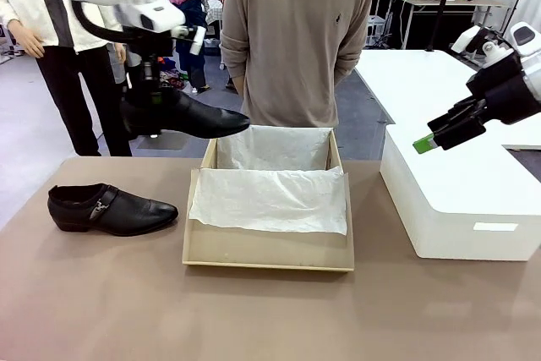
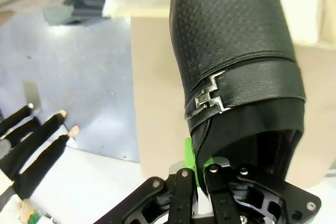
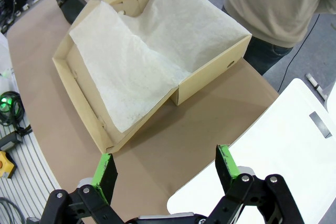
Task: Pack the shoes into the box.
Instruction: Place one shoe of the Shoes into the Shoes Box.
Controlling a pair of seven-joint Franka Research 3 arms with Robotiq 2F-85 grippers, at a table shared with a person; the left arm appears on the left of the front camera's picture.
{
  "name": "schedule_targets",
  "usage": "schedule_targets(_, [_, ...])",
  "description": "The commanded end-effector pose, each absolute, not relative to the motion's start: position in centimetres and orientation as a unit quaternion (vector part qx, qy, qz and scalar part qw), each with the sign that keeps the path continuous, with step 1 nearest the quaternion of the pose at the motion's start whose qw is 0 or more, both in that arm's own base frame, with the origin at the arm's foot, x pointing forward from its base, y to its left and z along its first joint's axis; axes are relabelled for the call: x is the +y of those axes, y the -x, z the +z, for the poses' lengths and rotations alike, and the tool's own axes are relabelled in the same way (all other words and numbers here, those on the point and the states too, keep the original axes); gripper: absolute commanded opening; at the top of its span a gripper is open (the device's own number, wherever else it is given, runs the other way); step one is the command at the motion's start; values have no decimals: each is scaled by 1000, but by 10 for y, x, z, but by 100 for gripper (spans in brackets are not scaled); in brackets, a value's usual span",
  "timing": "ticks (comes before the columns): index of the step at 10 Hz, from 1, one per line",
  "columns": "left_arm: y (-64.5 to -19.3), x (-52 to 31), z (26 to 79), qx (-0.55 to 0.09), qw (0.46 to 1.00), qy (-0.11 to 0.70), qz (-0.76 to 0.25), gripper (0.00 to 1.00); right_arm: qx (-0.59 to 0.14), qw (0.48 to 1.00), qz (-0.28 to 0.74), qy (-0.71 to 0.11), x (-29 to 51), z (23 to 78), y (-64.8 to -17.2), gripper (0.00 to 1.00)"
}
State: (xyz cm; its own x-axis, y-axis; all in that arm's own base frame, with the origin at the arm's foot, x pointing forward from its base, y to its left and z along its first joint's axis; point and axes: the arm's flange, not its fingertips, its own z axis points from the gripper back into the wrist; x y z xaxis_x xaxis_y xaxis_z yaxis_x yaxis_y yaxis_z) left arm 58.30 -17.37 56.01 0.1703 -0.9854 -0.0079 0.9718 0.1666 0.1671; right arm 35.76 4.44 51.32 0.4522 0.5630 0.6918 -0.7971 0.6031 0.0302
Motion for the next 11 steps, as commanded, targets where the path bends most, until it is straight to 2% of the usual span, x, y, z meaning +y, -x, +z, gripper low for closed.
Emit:
schedule_targets(1, [-593, -199, 570, -36, 758, -79, -646, 0, -336, 824, 417, -185, 42, 512, -361, 100])
schedule_targets(8, [-600, -248, 560, -39, 754, -34, -654, 0, -336, 824, 417, -185, 42, 512, -361, 100])
schedule_targets(11, [-600, -248, 552, -32, 746, -44, -664, 0, -336, 824, 417, -185, 42, 512, -361, 100])
